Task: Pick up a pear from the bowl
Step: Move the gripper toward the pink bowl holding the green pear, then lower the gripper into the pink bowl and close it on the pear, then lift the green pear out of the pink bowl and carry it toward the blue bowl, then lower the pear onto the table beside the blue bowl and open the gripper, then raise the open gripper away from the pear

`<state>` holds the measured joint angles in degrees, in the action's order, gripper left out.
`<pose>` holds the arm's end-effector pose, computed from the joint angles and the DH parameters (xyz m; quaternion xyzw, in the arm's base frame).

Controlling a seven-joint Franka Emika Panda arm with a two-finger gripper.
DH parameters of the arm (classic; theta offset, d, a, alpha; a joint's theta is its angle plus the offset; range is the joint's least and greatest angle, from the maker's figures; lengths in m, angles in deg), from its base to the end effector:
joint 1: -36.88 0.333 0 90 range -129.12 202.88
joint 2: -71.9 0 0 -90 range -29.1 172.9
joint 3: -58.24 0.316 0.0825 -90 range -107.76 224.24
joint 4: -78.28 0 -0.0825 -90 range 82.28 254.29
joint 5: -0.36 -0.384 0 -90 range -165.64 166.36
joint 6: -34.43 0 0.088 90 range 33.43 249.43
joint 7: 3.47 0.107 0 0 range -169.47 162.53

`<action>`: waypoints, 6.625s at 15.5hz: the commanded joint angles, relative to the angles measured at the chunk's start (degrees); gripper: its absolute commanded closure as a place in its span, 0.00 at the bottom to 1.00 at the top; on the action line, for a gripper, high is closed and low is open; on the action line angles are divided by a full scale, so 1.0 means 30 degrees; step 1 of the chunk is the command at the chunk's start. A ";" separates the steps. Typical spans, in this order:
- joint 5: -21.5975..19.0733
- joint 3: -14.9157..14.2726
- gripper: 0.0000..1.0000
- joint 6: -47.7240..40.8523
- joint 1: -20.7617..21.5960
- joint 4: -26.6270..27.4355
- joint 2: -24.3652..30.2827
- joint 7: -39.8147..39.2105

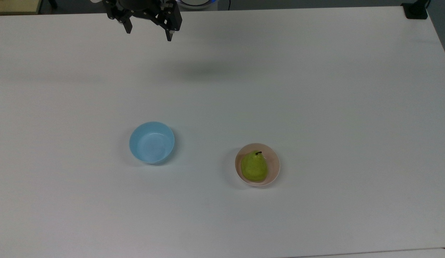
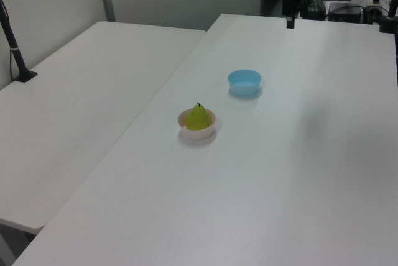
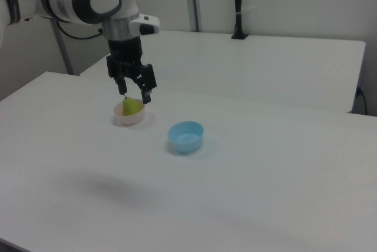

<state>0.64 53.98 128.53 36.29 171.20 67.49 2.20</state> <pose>0.5777 -0.0481 0.5629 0.9954 -0.0914 -0.0280 0.0055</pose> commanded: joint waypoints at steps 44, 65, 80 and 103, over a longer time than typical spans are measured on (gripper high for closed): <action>-0.0736 -0.1802 0.04 1.5008 0.8194 -0.4313 -1.1652 0.4527; 0.0817 -0.2036 0.50 1.5889 0.8223 -0.4226 -1.1804 0.4644; 0.0729 -0.1538 0.50 1.3519 0.5265 0.5762 -0.3188 -0.1066; 0.0700 -0.1538 0.00 0.2948 0.3625 0.1961 -0.1171 -0.2007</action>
<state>2.88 48.74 145.98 48.89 180.55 59.18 -3.45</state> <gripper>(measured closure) 0.000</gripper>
